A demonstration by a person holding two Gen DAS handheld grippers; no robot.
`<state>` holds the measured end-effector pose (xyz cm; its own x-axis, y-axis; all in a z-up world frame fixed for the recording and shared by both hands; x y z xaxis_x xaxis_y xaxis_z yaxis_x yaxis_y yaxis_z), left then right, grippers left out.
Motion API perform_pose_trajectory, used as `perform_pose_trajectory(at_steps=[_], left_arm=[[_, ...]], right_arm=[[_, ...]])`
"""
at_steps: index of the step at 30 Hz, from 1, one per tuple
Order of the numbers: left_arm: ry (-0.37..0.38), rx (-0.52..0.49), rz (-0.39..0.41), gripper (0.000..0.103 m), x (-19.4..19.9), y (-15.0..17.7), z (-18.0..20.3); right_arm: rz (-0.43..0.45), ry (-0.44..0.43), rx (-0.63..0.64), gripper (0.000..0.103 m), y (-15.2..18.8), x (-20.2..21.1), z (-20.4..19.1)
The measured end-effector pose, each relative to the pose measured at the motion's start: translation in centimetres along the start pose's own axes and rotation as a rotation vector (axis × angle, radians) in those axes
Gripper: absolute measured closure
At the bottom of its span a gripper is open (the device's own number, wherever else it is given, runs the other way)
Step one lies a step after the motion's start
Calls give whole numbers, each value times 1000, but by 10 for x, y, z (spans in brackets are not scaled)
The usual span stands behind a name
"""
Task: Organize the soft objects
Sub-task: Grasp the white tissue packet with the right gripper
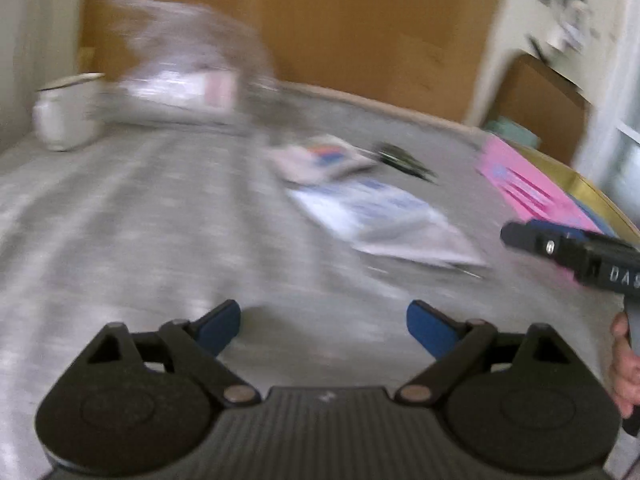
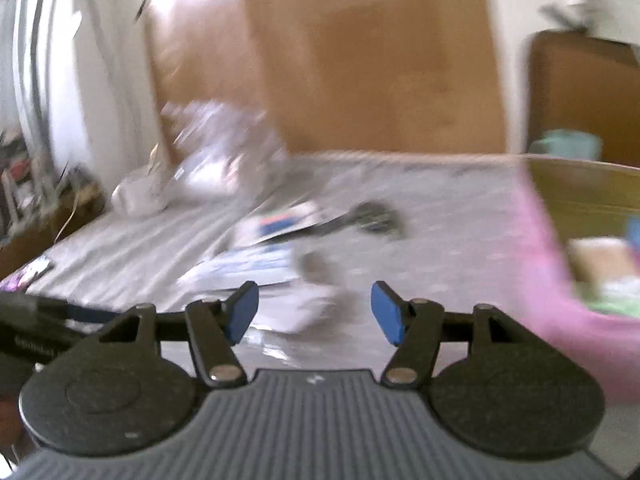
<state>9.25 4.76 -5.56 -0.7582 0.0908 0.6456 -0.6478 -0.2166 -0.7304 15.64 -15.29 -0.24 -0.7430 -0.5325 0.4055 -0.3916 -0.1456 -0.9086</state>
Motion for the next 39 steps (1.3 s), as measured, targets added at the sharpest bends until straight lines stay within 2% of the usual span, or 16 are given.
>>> perform_pose_trajectory(at_steps=[2,5,9,11,12,14,19,20,23,24,26,28,29,33,36,39], left_arm=[[-52,14,28,10,0,-5,-18],[-36,48,41,7,-2,-10,-24],[-76,19,46,7,-5,-10,-25],[-67,33,50,8,-9,-11,-27],[-61,44,54,7,-8,-11,-28],[-54,49,56,7,-6,-10,-30],[-36,67,62,7,-2,-10,-32],[-11,94,67,7,1,-11,-35],[123,274,83,7,19,-11,-57],[146,329,82,7,25,-10,-68],[126,364,85,7,39,-11,-88],[62,339,101,7,55,-13,-103],[56,330,104,7,62,-13,-106],[107,314,73,7,79,-9,-104],[120,277,35,8,75,-3,-96],[127,242,-23,14,62,6,-83]], right_arm=[[-55,-47,33,36,0,-28,-22],[-118,-90,33,29,-9,-65,-46],[-220,-83,-14,29,-13,-116,-51],[-300,-115,-110,48,-4,-136,-45],[-288,-119,-158,59,-4,-136,-43],[-285,-133,-145,69,-5,-130,-53],[-188,-123,71,77,-14,-89,-88],[-172,-129,104,78,-16,-80,-95],[-102,-106,239,80,-18,-56,-116],[-78,-95,291,81,-18,-49,-122],[-25,-111,386,81,-14,-33,-138],[2,-160,465,81,-6,-20,-158],[0,-191,498,77,1,-16,-167],[-67,-349,557,50,35,-3,-206],[-110,-438,475,41,48,6,-211],[-113,-437,385,27,46,10,-200]])
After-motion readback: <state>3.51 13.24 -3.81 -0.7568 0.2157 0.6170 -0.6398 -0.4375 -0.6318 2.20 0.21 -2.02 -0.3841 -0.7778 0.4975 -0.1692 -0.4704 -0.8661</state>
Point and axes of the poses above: each gripper's, at about its wrist camera, not at the fingertips, and x roughly against the way its jaws point, z to its right, y to its underside, the point moved 10 cm from there along -x, roughly the way its jaws point, and after that the axes turned 4 degrees about x, right-handed, at the moved point
